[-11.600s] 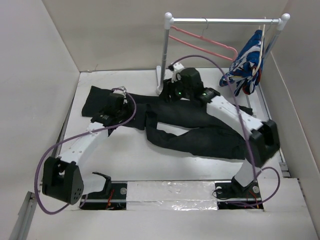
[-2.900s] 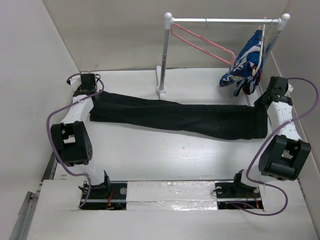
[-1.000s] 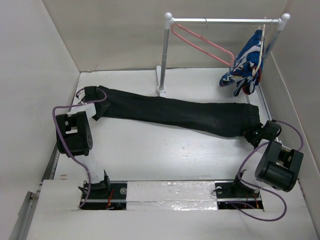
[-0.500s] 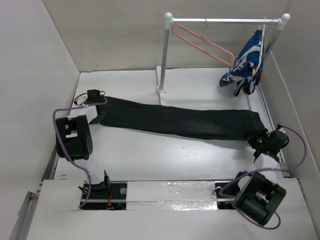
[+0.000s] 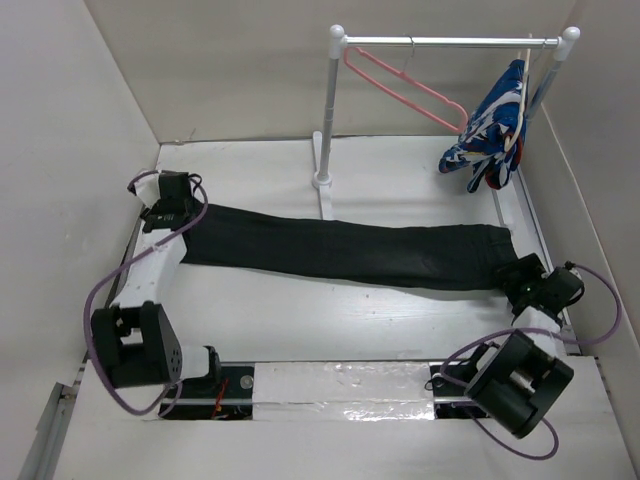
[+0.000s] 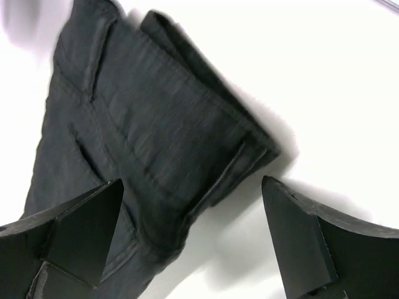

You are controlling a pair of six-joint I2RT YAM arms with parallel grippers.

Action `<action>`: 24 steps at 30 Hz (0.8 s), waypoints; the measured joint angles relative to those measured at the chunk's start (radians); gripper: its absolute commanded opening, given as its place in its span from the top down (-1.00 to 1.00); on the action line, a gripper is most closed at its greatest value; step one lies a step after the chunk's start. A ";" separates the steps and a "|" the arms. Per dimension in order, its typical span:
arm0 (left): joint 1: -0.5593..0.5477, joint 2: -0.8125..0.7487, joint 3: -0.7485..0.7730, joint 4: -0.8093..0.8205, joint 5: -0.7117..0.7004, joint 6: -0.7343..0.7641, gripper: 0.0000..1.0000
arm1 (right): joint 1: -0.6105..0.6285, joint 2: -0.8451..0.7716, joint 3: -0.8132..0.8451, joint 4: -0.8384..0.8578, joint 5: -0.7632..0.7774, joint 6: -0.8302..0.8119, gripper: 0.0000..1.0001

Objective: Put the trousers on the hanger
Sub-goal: Fold the trousers at the center of the board.

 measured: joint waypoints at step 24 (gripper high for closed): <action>-0.549 -0.214 -0.473 0.504 0.363 -0.032 1.00 | 0.879 -0.386 0.270 -0.137 0.188 0.038 1.00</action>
